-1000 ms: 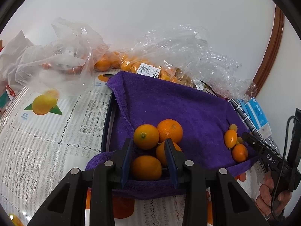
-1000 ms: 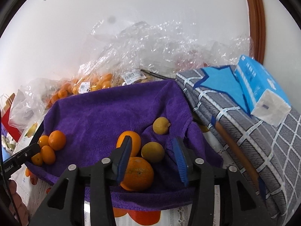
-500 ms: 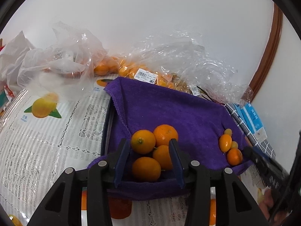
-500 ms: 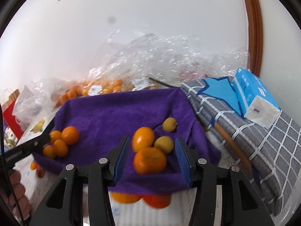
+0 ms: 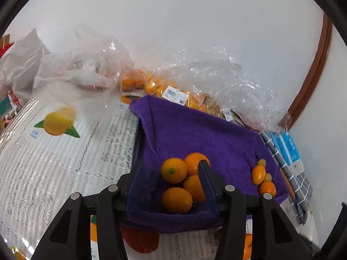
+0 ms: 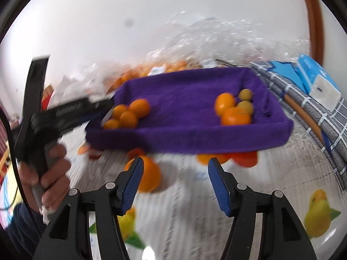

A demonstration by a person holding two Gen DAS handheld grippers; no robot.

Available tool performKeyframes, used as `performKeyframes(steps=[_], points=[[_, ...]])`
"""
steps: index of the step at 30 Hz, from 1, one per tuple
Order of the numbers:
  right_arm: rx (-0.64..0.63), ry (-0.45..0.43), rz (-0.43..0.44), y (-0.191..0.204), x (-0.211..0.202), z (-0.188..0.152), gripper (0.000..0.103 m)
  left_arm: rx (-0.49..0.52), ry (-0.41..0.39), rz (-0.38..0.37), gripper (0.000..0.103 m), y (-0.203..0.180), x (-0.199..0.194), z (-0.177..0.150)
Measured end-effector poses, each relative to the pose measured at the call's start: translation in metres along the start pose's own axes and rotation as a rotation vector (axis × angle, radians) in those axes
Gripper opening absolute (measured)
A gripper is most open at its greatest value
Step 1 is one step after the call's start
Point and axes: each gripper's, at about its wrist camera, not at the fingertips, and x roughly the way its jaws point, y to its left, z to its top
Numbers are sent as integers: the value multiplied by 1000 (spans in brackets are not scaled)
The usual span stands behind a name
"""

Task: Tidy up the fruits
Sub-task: 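Grasp the leafy tangerine with the right gripper while the left grasps the small red fruit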

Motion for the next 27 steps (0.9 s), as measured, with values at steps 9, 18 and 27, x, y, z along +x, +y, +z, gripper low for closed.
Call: performKeyframes(steps=[9, 18, 27], points=[[-78, 90, -24, 36, 31, 0, 58, -105, 1, -34, 50, 27, -7, 7], [-22, 40, -95, 14, 11, -7, 43, -43, 42, -83, 50, 23, -19, -4], [-19, 19, -228, -46, -23, -17, 43, 182, 192, -131, 51, -32, -38, -64]])
